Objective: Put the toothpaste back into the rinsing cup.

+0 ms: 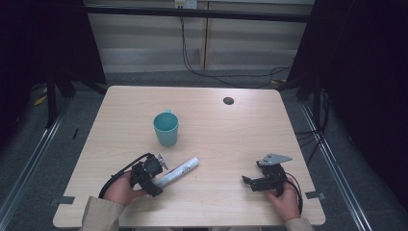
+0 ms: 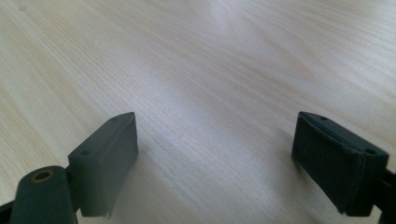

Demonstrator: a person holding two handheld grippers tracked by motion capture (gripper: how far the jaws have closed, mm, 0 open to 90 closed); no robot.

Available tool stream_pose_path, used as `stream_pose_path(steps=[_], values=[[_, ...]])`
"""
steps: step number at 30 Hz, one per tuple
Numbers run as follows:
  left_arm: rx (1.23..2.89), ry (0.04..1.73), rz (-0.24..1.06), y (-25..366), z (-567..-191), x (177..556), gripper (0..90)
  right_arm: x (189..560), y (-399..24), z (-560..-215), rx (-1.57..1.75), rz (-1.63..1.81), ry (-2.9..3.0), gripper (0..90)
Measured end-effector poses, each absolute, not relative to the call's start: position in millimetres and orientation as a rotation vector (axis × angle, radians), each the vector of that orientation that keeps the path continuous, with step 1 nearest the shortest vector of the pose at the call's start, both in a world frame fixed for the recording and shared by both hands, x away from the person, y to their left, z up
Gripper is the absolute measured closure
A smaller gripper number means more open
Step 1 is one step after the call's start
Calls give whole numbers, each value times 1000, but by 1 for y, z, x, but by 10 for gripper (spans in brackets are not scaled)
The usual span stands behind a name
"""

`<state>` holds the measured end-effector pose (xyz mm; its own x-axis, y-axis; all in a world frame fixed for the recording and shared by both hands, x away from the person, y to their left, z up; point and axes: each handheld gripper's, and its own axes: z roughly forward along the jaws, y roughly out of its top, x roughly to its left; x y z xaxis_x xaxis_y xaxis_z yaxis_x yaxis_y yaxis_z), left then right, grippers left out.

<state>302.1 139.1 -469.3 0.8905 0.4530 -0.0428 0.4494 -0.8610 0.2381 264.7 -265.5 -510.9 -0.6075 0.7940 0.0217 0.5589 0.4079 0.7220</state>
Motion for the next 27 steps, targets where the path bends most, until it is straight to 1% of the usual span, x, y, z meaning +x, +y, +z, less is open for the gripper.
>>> stream_pose_path(steps=[4, 7, 8, 11, 15, 21, 25, 27], values=[[2827, 677, 19, 135, -468, 304, 401, 265, -265, -511, 1172, 1016, 2344, 137], [2849, 656, 11, 132, -466, 305, 472, 265, -265, -511, 1172, 1017, 2345, 137], [2858, 649, 9, 130, -466, 305, 523, 265, -265, -511, 1172, 1017, 2344, 137], [2884, 668, -1, 126, -465, 306, 584, 265, -266, -511, 1170, 1018, 2345, 137], [2902, 691, -4, 122, -465, 306, 600, 265, -265, -511, 1171, 1017, 2345, 137], [2977, 661, -9, 115, -463, 309, 629, 265, -265, -511, 1173, 1017, 2345, 137], [3004, 627, 33, 111, -462, 306, 653, 265, -265, -511, 1172, 1017, 2345, 136], [2999, 593, 62, 113, -460, 304, 686, 265, -265, -511, 1172, 1015, 2344, 135]])
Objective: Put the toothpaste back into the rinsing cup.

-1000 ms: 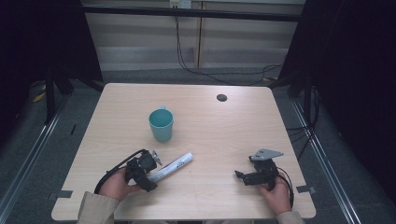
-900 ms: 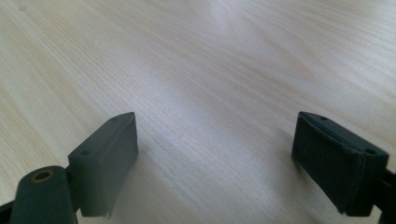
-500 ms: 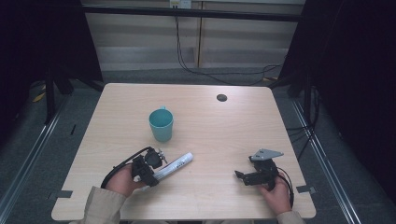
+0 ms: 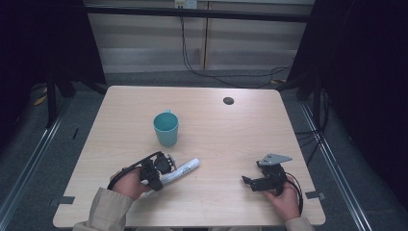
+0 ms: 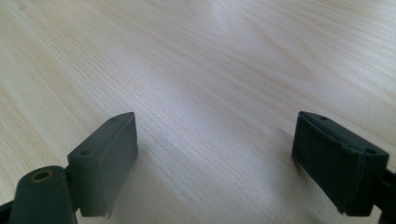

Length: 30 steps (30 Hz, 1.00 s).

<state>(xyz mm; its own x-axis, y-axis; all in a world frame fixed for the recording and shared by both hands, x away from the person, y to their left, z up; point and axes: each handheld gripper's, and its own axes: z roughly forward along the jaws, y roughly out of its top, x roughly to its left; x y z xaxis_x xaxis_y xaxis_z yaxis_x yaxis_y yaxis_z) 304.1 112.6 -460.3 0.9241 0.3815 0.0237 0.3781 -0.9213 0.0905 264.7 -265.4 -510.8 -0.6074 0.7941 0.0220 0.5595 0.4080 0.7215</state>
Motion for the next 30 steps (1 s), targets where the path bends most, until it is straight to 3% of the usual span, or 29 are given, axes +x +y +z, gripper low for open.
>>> stream_pose_path(steps=[8, 20, 30], values=[[2988, 585, 96, 110, -455, 299, 767, 265, -265, -511, 1184, 1016, 2342, 129], [2952, 575, 94, 105, -442, 301, 777, 269, -261, -503, 1151, 986, 2431, 160], [2938, 548, 106, 94, -432, 302, 778, 273, -240, -482, 940, 1000, 2495, 189]])
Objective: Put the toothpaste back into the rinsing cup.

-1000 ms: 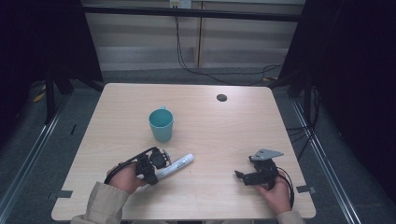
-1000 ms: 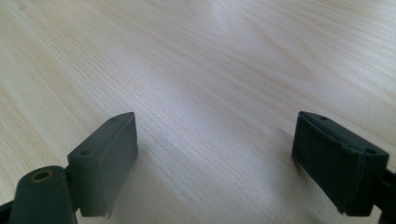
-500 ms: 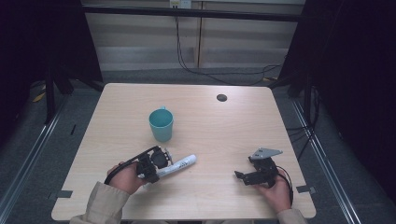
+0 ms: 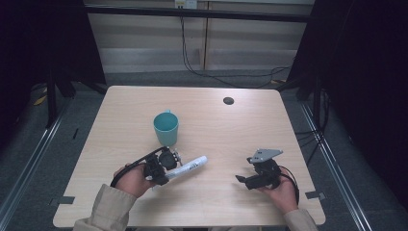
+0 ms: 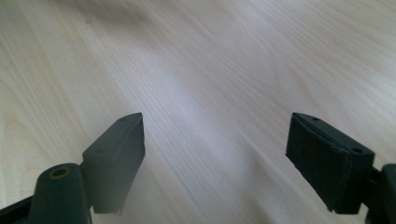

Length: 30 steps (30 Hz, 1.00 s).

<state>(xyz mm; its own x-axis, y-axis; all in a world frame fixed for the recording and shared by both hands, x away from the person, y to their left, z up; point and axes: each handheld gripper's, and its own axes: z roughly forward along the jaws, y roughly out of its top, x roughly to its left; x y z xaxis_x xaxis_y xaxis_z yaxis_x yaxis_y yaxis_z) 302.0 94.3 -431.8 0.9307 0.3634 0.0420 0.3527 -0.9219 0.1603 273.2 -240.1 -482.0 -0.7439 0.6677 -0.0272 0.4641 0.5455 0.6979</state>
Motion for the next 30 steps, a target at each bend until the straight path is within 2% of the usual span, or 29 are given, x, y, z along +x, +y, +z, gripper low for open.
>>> stream_pose_path(steps=[13, 30], values=[[2892, 476, 89, 67, -422, 302, 779, 282, -211, -458, 683, 950, 2582, 217], [2885, 429, 61, 49, -425, 299, 779, 291, -185, -448, 468, 893, 2663, 226]])
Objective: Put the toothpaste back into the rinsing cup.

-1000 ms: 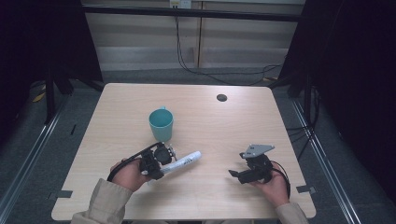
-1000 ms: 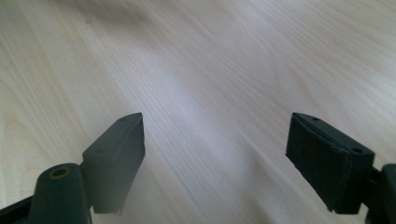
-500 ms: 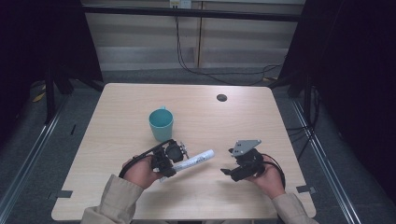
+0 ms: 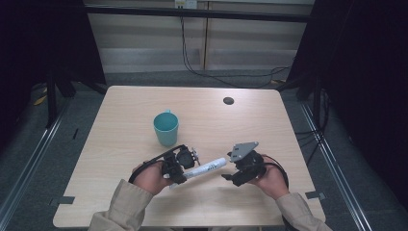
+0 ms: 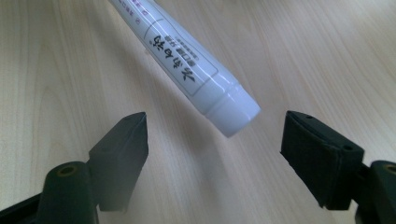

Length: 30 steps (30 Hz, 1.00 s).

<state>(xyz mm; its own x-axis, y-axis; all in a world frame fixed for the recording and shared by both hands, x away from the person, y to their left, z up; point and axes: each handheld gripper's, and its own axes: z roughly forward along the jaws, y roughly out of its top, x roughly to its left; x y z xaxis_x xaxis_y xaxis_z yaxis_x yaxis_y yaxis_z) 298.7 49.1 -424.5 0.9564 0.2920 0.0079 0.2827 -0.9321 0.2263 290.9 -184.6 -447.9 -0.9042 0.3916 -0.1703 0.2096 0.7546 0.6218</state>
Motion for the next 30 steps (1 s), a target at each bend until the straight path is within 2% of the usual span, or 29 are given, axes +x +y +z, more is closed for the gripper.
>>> stream_pose_path(steps=[10, 13, 17, 22, 30], values=[[2862, 369, 53, 37, -407, 298, 781, 297, -163, -447, 312, 784, 2694, 268], [2868, 356, 50, 35, -404, 298, 780, 298, -163, -449, 291, 740, 2702, 332], [2862, 332, 36, 33, -402, 298, 780, 298, -168, -450, 296, 739, 2707, 467], [2850, 318, 26, 30, -396, 299, 780, 297, -171, -450, 296, 761, 2686, 469], [2842, 291, 48, 23, -394, 299, 776, 291, -165, -453, 229, 610, 2708, 586]])
